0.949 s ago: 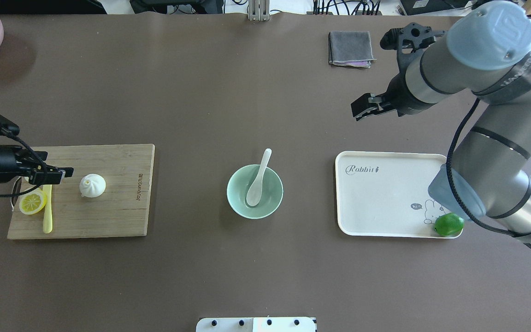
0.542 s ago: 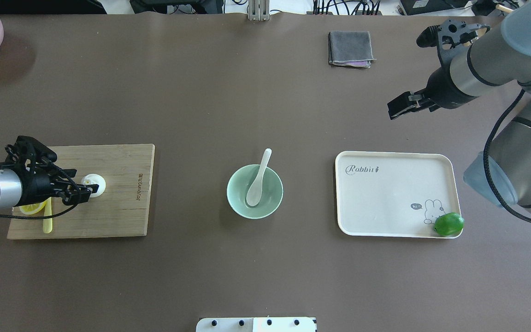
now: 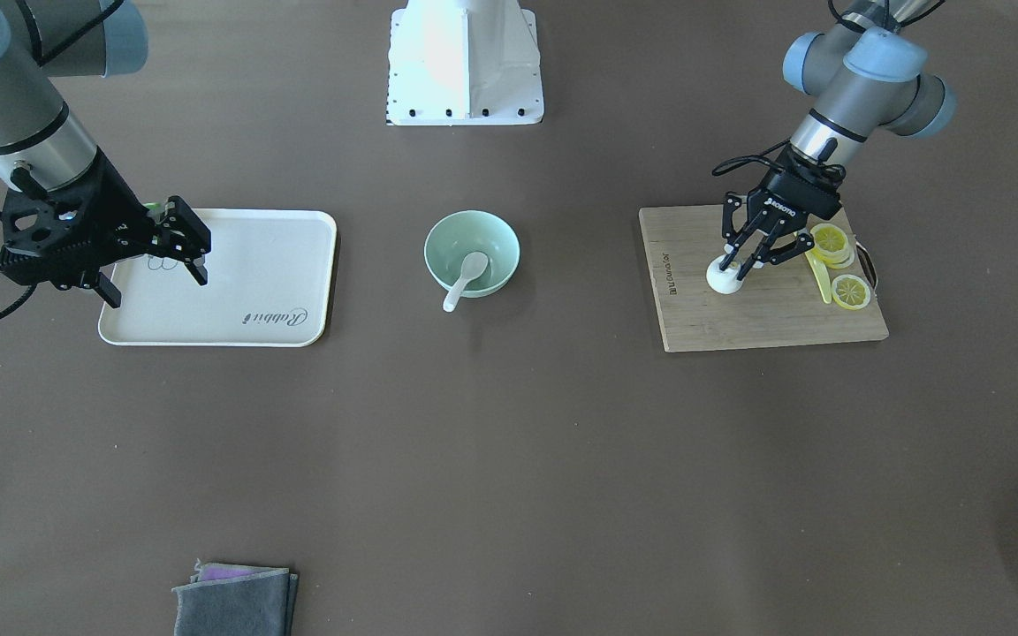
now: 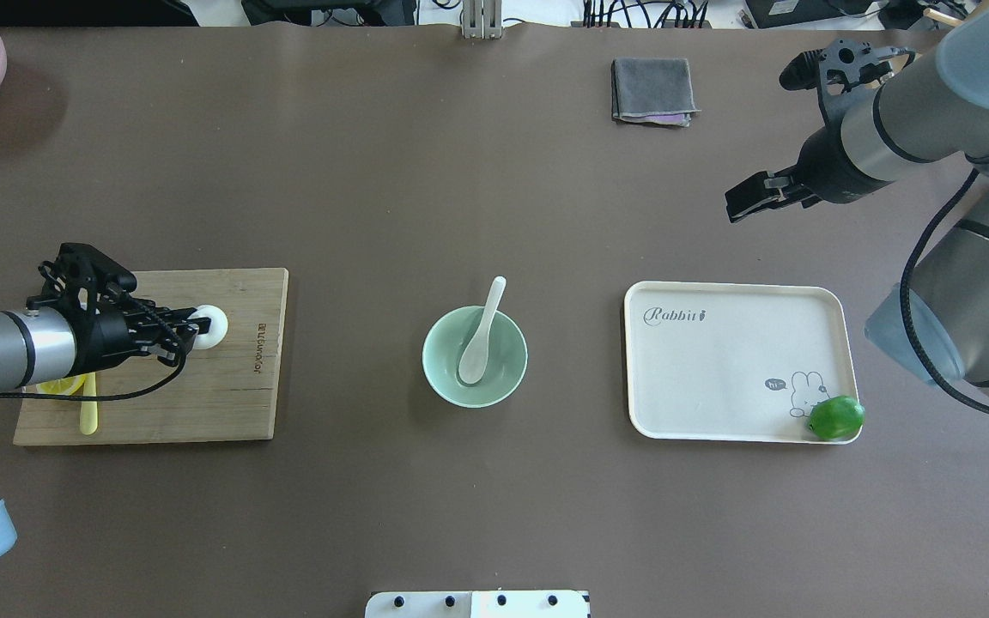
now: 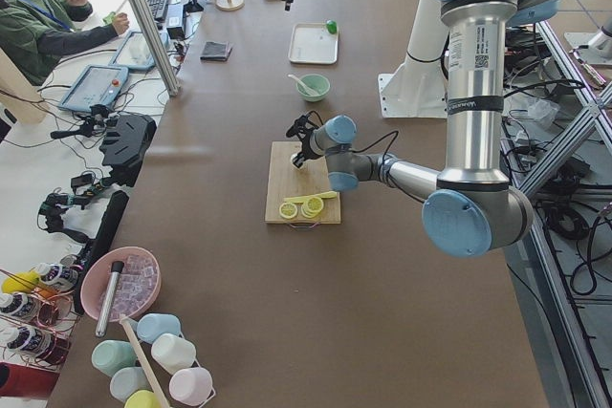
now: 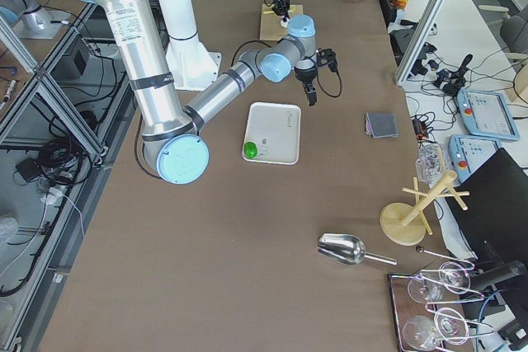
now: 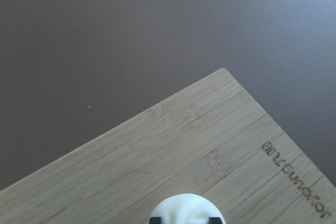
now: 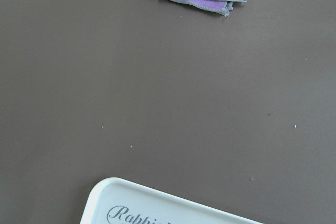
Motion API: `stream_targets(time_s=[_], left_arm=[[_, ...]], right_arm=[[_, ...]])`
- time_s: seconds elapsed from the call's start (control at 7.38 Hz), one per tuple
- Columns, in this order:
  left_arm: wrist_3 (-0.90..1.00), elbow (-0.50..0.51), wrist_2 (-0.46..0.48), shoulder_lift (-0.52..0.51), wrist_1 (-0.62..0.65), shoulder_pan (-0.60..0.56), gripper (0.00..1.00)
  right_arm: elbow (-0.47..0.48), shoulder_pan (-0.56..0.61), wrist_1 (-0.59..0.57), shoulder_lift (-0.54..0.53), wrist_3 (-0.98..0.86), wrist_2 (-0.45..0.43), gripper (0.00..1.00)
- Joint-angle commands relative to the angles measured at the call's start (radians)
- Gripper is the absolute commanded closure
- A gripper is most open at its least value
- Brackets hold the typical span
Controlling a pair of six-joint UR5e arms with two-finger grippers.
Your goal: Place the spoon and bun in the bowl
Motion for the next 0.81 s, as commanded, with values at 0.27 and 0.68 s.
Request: stream_targets(time_s=[0.27,0.68], left_arm=[[-0.253,0.020,0.223,-0.310,0.085,0.213,1.00],[-0.357,0.017,0.247,-0.415,0.114,0.265,0.95]], right_arm=[[-0.002,-0.002,0.000,0.001,0.002,-0.005,0.00],[0.000,-0.002,0.002,0.002,0.004,-0.005,0.00]])
